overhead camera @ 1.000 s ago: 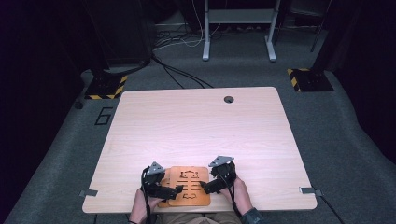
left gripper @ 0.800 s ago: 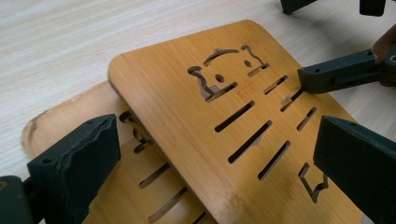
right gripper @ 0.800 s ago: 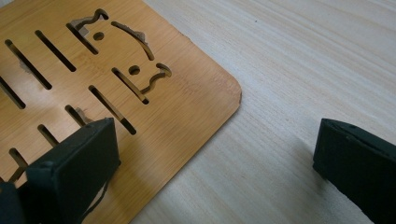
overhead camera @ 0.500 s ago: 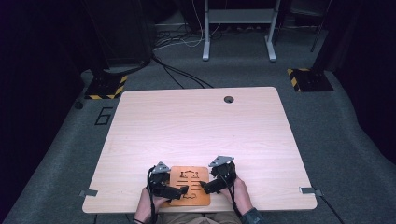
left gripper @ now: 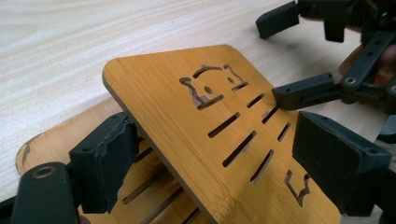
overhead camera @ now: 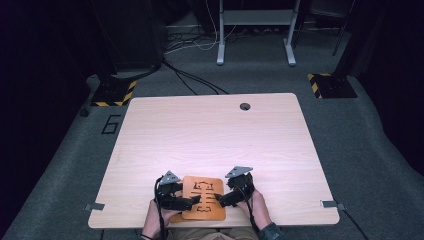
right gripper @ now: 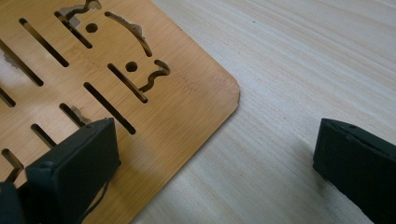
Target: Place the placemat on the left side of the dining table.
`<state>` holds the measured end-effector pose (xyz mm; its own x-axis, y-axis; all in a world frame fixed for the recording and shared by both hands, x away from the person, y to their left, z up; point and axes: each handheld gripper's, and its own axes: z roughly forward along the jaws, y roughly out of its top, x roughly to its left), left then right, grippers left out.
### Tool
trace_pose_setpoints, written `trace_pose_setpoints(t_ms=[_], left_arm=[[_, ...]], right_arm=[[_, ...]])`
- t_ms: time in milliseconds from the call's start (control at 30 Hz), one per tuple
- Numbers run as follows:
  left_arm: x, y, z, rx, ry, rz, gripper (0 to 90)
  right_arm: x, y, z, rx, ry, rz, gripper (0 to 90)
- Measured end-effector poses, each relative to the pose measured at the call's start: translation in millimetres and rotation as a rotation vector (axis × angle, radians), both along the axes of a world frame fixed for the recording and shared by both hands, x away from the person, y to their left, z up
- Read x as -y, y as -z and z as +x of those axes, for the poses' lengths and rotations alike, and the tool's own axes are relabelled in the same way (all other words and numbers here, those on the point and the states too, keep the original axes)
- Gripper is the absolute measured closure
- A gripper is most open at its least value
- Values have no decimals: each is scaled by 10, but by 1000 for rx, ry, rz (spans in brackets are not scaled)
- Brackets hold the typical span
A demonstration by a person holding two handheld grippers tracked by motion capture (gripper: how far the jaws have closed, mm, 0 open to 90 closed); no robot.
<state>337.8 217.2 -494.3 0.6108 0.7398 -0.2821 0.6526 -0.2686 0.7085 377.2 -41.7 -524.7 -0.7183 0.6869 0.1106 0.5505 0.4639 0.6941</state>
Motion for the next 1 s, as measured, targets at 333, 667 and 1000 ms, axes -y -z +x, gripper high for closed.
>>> trace_pose_setpoints(t_ms=[333, 667, 1000], left_arm=[[28, -116, -21, 27, 5, -8, 225], [106, -156, -32, 21, 39, -44, 320], [119, -186, -11, -11, 25, -98, 492]], right_arm=[[59, -2, -14, -13, 13, 24, 0], [96, -4, -10, -24, 22, 45, 0], [123, -1, -11, -28, 27, 61, 0]])
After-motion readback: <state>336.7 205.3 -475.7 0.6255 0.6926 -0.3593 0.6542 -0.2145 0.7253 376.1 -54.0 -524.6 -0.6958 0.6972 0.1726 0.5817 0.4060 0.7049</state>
